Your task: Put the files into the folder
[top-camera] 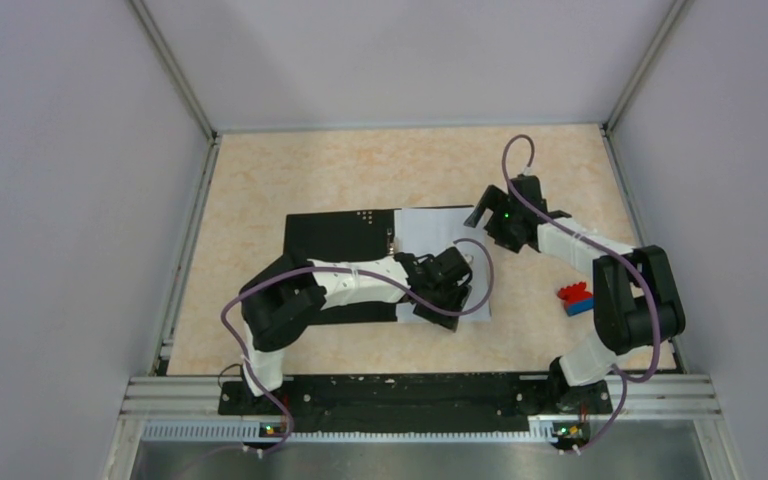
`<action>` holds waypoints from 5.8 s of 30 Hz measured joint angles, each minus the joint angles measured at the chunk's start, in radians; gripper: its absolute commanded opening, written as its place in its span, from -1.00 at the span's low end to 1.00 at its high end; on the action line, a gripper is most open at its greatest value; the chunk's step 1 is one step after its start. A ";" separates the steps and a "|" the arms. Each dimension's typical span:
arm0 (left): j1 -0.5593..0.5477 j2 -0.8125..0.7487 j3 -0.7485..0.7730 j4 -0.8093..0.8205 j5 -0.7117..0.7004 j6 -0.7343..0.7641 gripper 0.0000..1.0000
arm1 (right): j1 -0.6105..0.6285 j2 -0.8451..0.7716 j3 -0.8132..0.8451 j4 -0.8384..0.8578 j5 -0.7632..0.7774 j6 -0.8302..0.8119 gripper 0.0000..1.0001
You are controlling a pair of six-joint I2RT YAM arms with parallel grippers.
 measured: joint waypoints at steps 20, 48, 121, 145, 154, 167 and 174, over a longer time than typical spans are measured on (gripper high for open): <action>0.438 -0.184 0.051 -0.157 -0.081 0.023 0.19 | 0.019 0.167 0.096 0.049 0.022 -0.068 0.91; 0.697 0.098 0.167 -0.138 -0.036 -0.009 -0.81 | 0.106 0.281 0.223 0.073 0.072 -0.067 0.90; 0.462 -0.274 -0.334 0.030 0.146 -0.143 -0.92 | 0.291 -0.659 -0.541 -0.227 0.031 0.229 0.35; 0.393 -0.262 -0.346 0.053 0.099 -0.189 -1.00 | 0.393 -0.526 -0.498 -0.150 0.126 0.220 0.07; 0.393 -0.263 -0.344 0.016 0.055 -0.173 -1.00 | 0.394 -0.526 -0.463 -0.231 0.167 0.196 0.37; 0.404 -0.267 -0.291 -0.023 -0.004 -0.132 -1.00 | 0.288 -0.346 -0.253 -0.213 0.174 0.051 0.18; 0.409 -0.245 -0.292 -0.024 -0.026 -0.123 -1.00 | 0.155 -0.133 -0.123 -0.098 0.128 -0.041 0.09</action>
